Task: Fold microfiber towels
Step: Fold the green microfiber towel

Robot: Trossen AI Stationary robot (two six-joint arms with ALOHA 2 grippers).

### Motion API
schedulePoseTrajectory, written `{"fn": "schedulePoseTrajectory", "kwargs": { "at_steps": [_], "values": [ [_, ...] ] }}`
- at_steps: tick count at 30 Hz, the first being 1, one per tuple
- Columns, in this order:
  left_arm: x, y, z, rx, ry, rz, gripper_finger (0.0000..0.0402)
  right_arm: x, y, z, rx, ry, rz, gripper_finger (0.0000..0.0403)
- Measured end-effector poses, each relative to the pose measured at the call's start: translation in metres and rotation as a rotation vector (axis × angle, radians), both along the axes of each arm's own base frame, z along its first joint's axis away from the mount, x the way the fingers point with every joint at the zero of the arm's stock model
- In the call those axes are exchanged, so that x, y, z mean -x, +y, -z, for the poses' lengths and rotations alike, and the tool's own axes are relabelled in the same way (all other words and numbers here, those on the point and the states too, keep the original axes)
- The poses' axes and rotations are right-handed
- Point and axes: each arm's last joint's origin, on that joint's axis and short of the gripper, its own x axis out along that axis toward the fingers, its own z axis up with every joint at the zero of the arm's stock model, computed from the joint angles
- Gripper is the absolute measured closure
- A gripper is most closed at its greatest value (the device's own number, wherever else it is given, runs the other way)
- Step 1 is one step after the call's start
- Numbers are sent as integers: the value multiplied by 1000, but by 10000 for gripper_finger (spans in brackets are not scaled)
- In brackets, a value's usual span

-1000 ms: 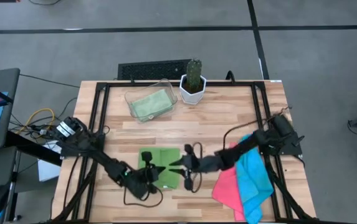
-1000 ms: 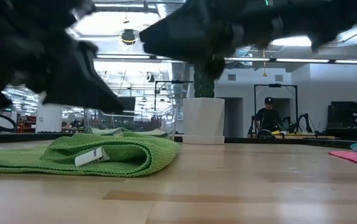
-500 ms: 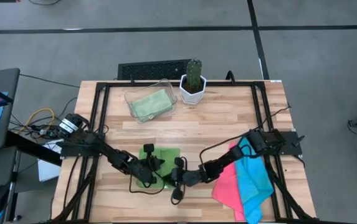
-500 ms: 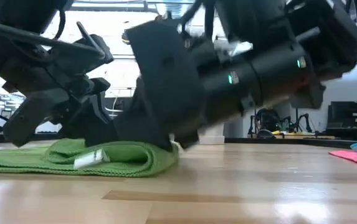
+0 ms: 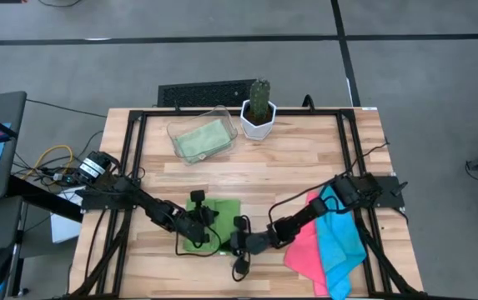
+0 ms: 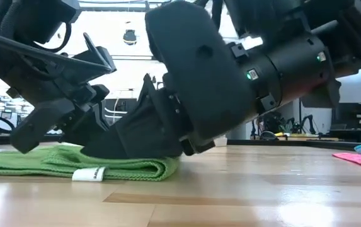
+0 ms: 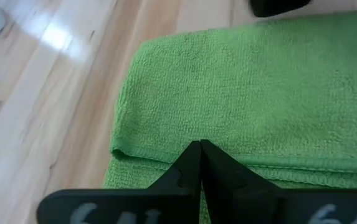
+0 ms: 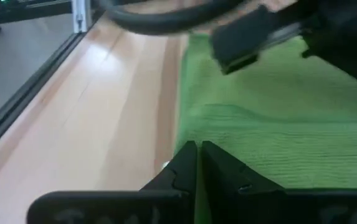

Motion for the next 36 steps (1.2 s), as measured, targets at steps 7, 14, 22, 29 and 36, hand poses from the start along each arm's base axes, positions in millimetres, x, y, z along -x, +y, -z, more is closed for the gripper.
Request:
{"fn": "schedulePoseTrajectory", "kwargs": {
  "at_steps": [7, 14, 22, 29, 36],
  "values": [
    [4, -5, -21, -13, -59, 5, 401, 2, 2, -52, 86, -129, -58, 353],
    [17, -7, -50, 9, -119, -18, 401, 17, -55, -77, 268, -110, 60, 362],
    [10, -43, -41, 98, -286, 81, 401, 14, -119, -35, 154, -157, 100, 392],
    [-1, -51, 4, 117, -261, 56, 401, 2, -140, 1, 108, -87, 134, 372],
    [-8, -58, 21, 181, -210, 46, 402, 1, -154, 15, 27, -49, 191, 387]
  ]
}}
